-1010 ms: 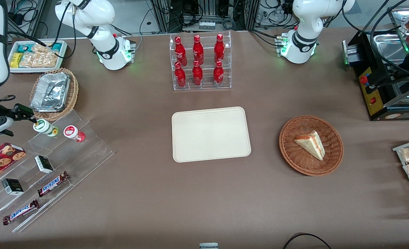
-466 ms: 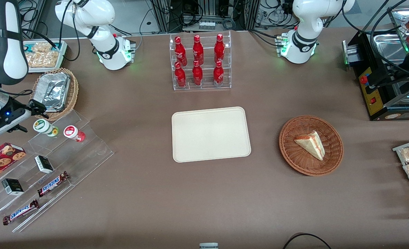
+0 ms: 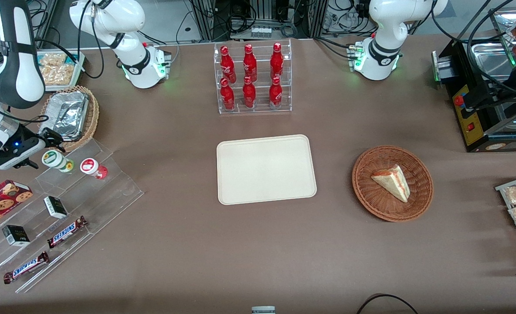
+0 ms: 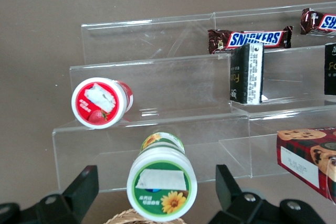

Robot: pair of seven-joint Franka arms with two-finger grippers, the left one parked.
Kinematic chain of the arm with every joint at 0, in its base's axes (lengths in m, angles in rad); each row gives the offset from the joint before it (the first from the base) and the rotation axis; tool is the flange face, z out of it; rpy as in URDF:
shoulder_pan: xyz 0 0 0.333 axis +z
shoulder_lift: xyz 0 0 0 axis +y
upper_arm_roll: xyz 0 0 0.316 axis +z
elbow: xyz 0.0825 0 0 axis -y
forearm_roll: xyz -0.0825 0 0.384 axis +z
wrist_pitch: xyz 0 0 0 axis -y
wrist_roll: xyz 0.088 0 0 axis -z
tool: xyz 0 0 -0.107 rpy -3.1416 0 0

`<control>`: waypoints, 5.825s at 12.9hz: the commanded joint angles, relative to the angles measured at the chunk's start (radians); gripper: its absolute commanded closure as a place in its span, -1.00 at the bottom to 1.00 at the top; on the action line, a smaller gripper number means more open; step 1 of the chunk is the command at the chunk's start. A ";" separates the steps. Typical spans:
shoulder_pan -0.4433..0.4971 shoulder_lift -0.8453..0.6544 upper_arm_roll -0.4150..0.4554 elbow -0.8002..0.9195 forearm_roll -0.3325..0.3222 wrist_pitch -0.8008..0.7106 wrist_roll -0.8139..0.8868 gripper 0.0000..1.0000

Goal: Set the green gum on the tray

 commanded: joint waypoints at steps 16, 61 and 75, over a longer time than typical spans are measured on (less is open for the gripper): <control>0.013 -0.007 -0.021 -0.011 0.016 0.051 -0.020 1.00; 0.882 0.613 0.166 0.773 0.144 -0.232 1.718 -1.00; 0.376 0.011 0.157 0.566 0.085 -0.754 1.220 -1.00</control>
